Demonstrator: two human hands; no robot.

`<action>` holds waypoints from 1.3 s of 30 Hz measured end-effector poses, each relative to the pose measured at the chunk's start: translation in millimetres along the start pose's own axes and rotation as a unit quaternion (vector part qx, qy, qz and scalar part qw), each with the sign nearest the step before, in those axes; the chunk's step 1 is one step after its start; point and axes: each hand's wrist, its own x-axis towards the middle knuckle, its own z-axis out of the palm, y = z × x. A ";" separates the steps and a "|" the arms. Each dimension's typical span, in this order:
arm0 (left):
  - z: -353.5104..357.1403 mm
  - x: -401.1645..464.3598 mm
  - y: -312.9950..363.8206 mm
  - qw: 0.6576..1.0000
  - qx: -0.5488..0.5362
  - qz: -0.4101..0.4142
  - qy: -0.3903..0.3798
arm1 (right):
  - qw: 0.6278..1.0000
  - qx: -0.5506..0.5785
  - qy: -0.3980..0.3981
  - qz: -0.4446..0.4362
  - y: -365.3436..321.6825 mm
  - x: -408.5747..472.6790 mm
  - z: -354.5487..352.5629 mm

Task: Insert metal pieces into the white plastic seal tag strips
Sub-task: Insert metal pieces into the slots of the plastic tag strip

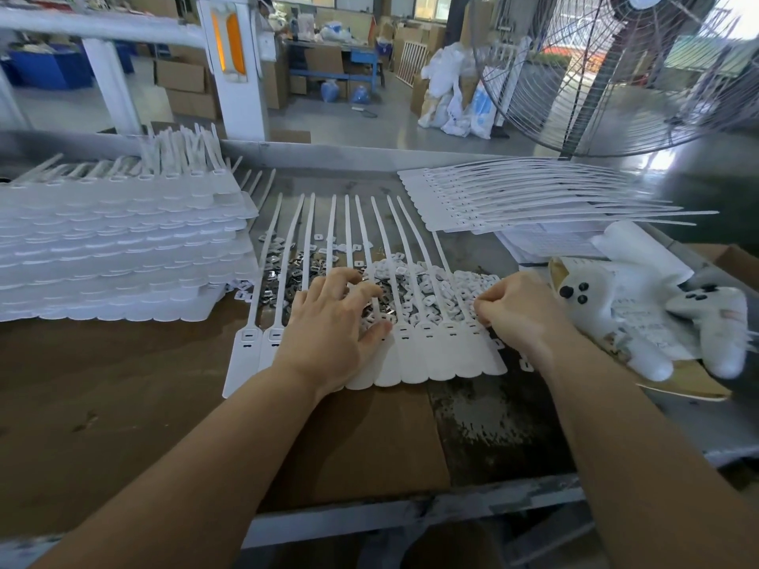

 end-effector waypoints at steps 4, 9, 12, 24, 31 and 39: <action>-0.3 -0.7 1.0 1.000 0.008 0.012 0.013 | 0.993 0.102 -0.041 0.039 3.5 1.5 -7.1; -1.0 -0.7 -0.3 1.000 0.003 0.007 0.015 | 0.974 0.174 -0.106 0.095 4.3 2.3 -11.1; -1.1 -1.0 -0.4 1.000 0.001 0.006 0.014 | 0.969 0.187 -0.124 0.106 5.3 2.8 -11.1; -1.2 -0.1 -1.2 1.000 -0.016 -0.001 0.023 | 0.934 0.310 -0.127 0.123 0.7 1.1 -10.0; -7.6 0.7 -0.1 0.997 -0.067 -0.016 0.023 | 0.919 0.345 -0.107 0.158 -2.1 -0.2 -5.7; -21.0 -1.3 6.0 0.990 -0.130 -0.023 0.040 | 0.879 0.431 -0.157 0.131 0.3 -0.6 -4.9</action>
